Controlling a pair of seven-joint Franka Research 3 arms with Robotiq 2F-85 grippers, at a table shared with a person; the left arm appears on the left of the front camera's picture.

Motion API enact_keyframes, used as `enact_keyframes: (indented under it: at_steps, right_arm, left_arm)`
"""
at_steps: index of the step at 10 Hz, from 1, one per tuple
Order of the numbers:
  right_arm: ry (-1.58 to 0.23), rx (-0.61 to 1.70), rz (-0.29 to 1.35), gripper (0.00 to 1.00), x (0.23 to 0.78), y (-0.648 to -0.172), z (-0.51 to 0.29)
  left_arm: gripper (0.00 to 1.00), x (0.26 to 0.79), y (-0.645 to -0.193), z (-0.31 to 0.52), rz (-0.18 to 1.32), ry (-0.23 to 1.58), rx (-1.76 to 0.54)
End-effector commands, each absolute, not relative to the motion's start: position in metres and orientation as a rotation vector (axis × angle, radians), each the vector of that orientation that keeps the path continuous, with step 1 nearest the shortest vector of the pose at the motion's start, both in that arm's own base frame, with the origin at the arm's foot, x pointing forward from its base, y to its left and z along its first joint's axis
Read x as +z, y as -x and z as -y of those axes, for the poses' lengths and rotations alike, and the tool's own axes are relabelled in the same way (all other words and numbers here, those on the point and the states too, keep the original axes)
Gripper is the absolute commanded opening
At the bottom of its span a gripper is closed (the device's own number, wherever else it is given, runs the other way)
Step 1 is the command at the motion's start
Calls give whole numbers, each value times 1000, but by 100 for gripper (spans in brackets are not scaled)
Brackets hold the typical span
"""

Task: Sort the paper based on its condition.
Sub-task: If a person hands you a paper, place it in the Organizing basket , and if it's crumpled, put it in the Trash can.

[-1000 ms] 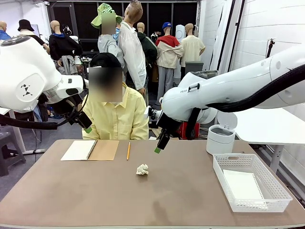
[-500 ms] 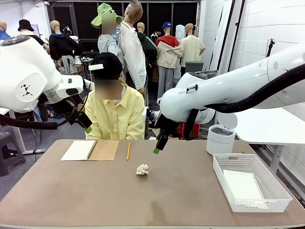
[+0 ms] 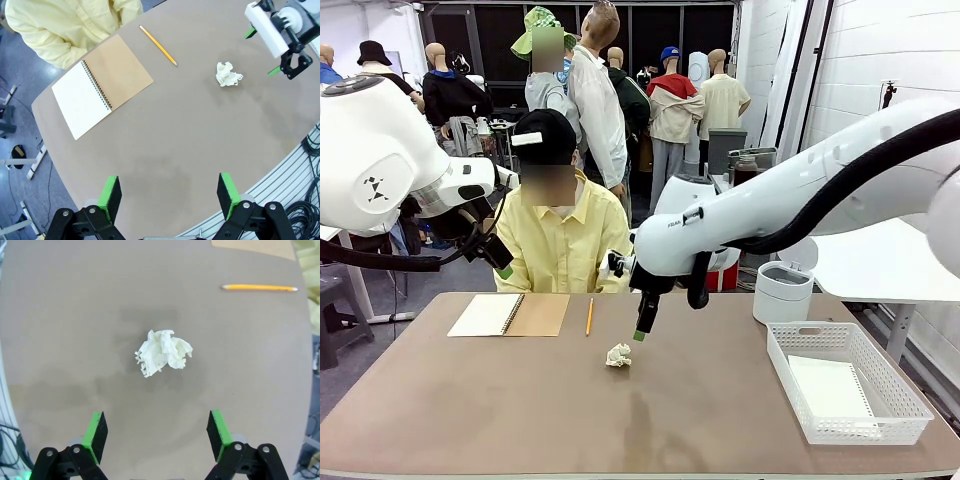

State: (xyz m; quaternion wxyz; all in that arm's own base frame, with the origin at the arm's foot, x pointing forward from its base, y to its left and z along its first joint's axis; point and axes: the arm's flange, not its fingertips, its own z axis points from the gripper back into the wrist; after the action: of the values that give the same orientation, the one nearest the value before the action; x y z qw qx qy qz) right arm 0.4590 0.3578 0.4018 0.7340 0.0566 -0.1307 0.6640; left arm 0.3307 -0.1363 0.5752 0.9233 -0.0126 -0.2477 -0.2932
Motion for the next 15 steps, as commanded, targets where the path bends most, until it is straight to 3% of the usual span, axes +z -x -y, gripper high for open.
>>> enact_keyframes:
  at_steps: [1,15]
  right_arm:
    - [-121,1451,236,100,393,-466,-368]
    - [-132,1542,127,100,340,-490,-405]
  left_arm:
    - [100,574,-331,135,517,33,-602]
    - [100,574,-331,135,517,33,-602]
